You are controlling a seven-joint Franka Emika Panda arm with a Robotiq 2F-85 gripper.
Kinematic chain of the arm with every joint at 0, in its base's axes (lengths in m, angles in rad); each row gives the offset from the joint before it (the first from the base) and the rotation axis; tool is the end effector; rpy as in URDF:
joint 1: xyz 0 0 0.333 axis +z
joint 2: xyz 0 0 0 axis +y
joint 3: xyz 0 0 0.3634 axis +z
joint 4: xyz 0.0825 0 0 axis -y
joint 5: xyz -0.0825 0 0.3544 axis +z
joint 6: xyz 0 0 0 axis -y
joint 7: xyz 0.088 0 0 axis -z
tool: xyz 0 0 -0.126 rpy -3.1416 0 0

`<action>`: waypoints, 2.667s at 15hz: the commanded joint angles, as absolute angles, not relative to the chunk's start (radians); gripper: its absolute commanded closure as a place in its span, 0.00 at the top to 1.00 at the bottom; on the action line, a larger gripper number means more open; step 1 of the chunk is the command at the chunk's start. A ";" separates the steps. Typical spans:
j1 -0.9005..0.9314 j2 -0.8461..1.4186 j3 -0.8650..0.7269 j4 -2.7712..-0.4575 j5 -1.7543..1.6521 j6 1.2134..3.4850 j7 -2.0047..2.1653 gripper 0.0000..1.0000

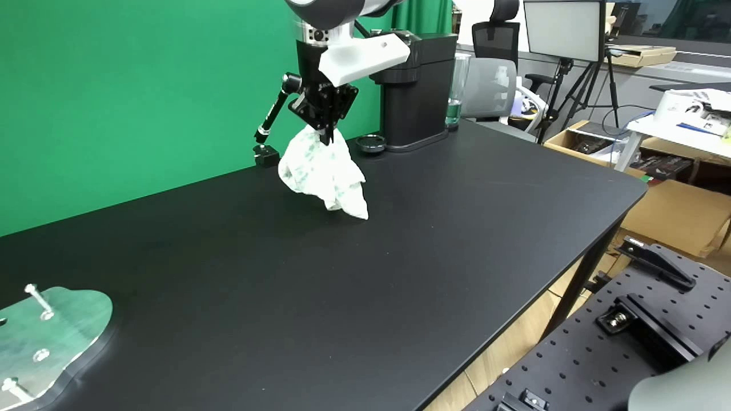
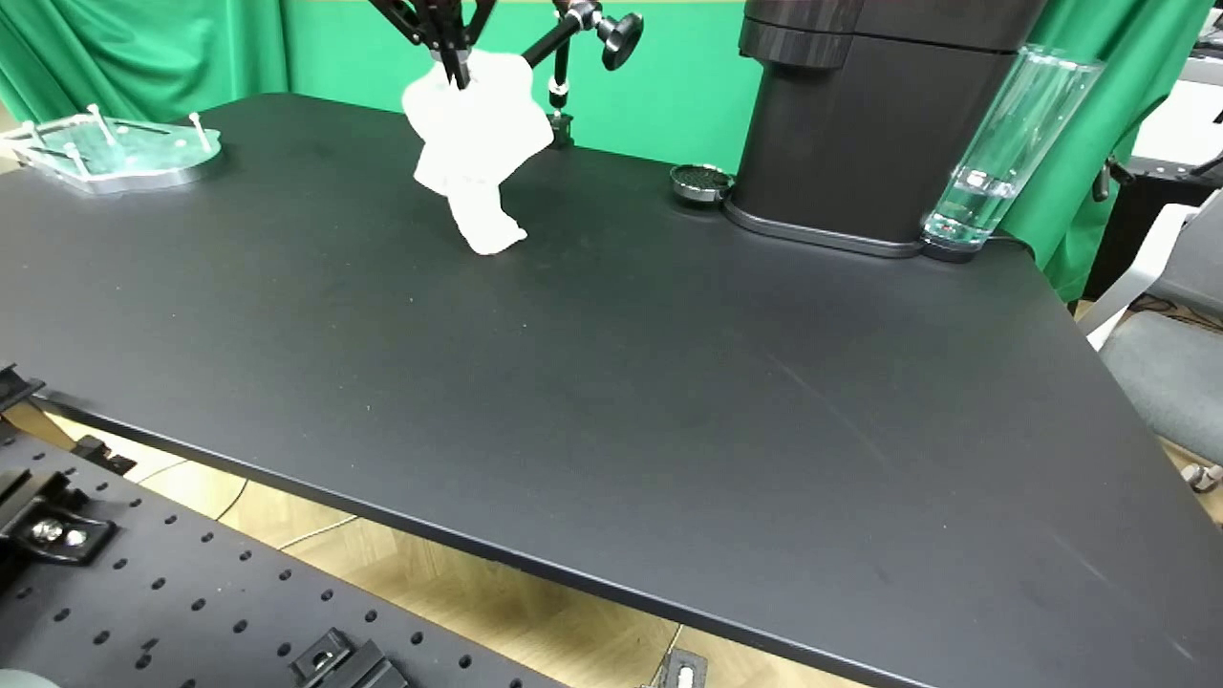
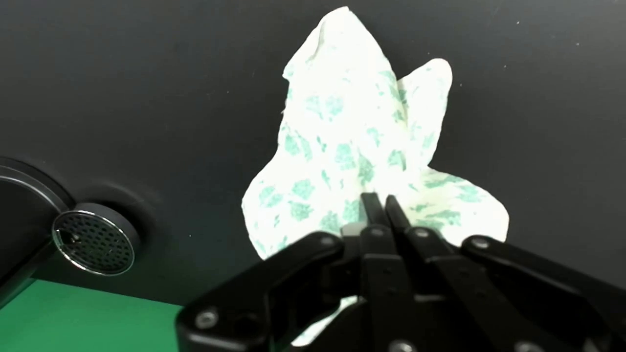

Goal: Remove the white cloth from the black stand

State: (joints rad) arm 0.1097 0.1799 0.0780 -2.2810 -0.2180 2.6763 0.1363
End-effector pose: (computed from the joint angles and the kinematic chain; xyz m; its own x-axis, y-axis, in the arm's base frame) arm 0.5355 0.1057 0.3480 0.9470 0.2354 0.2184 0.2198 -0.9710 0.0938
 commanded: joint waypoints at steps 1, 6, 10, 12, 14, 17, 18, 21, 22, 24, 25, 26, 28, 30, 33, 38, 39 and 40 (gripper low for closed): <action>0.117 0.126 0.069 -2.329 -0.171 2.672 0.175 0.01; 0.102 0.046 0.052 -2.430 -0.120 2.674 0.209 0.01; 0.076 -0.019 0.034 -2.517 -0.108 2.678 0.246 0.01; 0.064 -0.045 0.032 -2.551 -0.110 2.677 0.262 0.01; 0.056 -0.061 0.036 -2.576 -0.115 2.674 0.276 0.01; 0.054 -0.073 0.046 -2.600 -0.129 2.675 0.292 0.01; 0.056 -0.075 0.051 -2.606 -0.128 2.673 0.288 0.01; 0.066 -0.062 0.074 -2.615 -0.161 2.673 0.289 0.01; 0.068 -0.058 0.082 -2.616 -0.177 2.675 0.292 0.01; 0.074 -0.044 0.095 -2.606 -0.195 2.678 0.292 0.01; 0.076 -0.038 0.100 -2.599 -0.203 2.678 0.291 0.01; 0.079 -0.030 0.105 -2.592 -0.206 2.676 0.287 0.01; 0.089 -0.012 0.115 -2.586 -0.193 2.669 0.271 0.01; 0.100 0.009 0.124 -2.589 -0.194 2.661 0.264 0.01; 0.124 0.048 0.135 -2.593 -0.197 2.655 0.257 0.01; 0.147 0.087 0.115 -2.569 -0.256 2.664 0.281 0.01; 0.147 0.088 0.109 -2.560 -0.276 2.666 0.285 0.01; 0.147 0.089 0.104 -2.550 -0.296 2.666 0.288 0.01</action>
